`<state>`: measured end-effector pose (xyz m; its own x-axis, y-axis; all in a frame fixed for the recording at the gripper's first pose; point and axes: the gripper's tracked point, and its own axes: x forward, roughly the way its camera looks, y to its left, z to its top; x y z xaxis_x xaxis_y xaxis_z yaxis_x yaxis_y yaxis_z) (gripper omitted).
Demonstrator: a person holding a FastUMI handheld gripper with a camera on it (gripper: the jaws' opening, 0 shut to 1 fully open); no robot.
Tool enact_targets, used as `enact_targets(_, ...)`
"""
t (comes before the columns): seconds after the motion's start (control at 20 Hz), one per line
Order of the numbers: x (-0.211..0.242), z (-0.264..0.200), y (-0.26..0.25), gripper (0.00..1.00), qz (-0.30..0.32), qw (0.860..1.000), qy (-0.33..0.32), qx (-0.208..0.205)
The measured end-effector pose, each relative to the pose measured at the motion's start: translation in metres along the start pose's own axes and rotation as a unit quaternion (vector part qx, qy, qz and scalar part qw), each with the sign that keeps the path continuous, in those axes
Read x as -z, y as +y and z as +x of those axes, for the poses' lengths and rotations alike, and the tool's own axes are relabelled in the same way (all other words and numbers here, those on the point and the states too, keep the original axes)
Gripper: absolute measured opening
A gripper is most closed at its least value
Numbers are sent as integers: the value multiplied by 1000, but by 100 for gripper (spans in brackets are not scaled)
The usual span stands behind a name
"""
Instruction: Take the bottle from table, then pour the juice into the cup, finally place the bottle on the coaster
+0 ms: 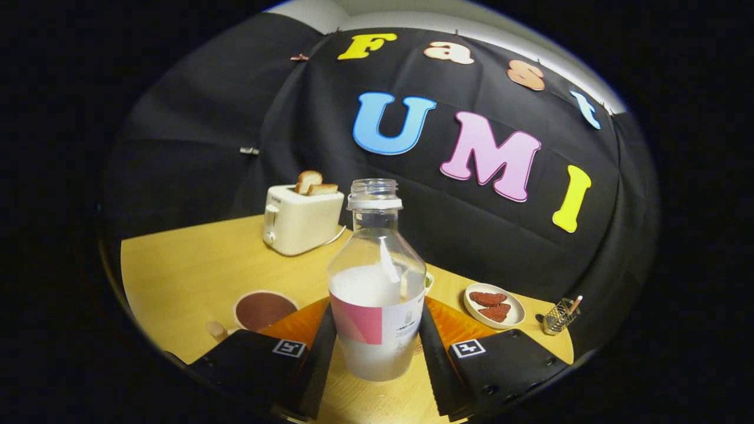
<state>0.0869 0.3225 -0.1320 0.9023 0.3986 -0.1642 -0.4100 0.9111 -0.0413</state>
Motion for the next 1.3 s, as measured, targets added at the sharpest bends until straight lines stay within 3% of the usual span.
enact_targets(0.25,-17,31,-38,75,53,997,-57,28)
enact_targets(0.8,54,95,-82,75,117,989,-26,89)
enact_targets(1.3,91,114,-73,75,118,988,-10,97)
